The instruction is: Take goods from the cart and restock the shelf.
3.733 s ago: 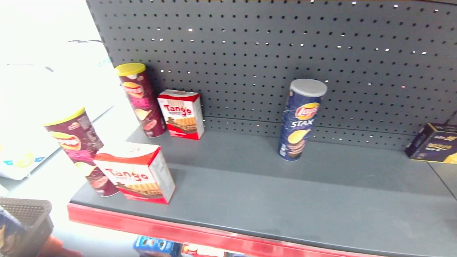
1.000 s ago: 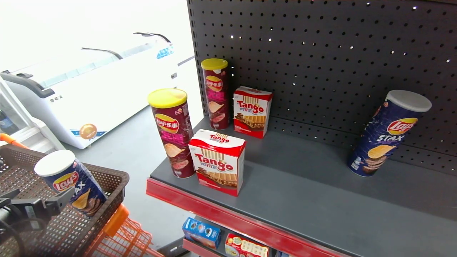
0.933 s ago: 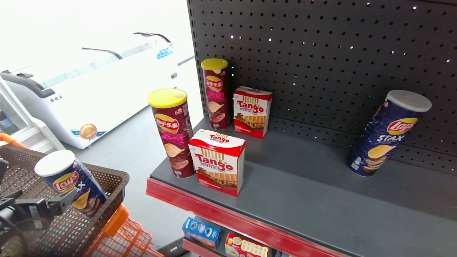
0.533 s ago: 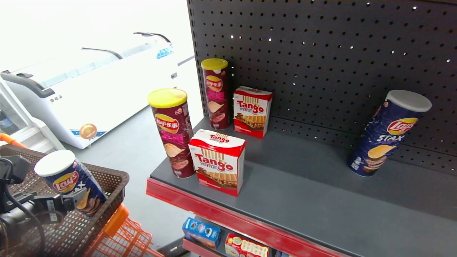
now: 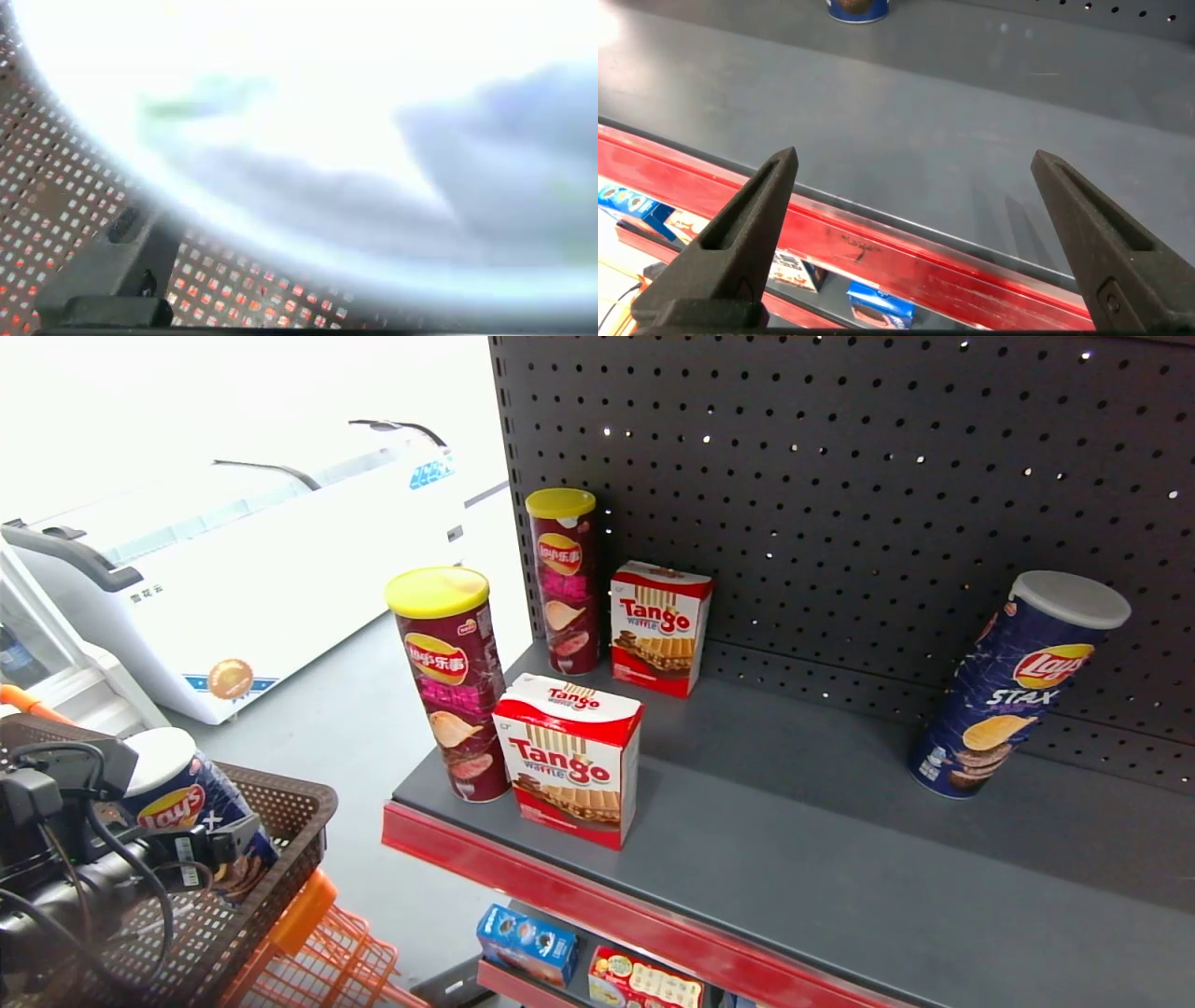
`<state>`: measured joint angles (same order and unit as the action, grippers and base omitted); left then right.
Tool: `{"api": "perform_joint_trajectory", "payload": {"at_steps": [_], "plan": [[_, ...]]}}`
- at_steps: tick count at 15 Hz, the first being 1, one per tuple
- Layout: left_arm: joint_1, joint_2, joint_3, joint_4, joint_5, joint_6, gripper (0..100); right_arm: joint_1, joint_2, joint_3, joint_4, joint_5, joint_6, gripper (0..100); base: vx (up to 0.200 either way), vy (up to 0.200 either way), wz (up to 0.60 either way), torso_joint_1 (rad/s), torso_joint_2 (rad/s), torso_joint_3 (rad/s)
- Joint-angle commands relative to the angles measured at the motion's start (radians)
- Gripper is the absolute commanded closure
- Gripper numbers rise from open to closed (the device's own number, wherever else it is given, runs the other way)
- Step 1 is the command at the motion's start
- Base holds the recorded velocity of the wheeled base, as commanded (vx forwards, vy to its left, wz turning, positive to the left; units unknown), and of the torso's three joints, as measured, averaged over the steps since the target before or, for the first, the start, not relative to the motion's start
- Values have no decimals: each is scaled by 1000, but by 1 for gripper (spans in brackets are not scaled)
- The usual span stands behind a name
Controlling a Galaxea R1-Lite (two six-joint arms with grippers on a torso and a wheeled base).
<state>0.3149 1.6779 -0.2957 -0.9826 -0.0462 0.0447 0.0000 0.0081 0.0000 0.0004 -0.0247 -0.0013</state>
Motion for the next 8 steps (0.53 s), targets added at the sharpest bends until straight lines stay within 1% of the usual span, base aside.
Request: {"api": "perform_joint_trajectory", "payload": {"at_steps": [1, 4, 5, 8], "plan": [[-16, 49, -20, -2, 0, 0, 0, 0, 1, 0, 0, 0, 0, 0, 0, 0, 0, 0, 0, 0], [-27, 72, -52, -8, 0, 0, 0, 0, 1, -2, 0, 0, 0, 0, 0, 0, 0, 0, 0, 0], [-36, 91, -72, -22, 2, -2, 100, 0, 1, -2, 0, 0, 0, 0, 0, 0, 0, 0, 0, 0], [-36, 109, -103, -39, 2, 4, 100, 0, 1, 0, 0, 0, 0, 0, 0, 0, 0, 0, 0, 0]]}}
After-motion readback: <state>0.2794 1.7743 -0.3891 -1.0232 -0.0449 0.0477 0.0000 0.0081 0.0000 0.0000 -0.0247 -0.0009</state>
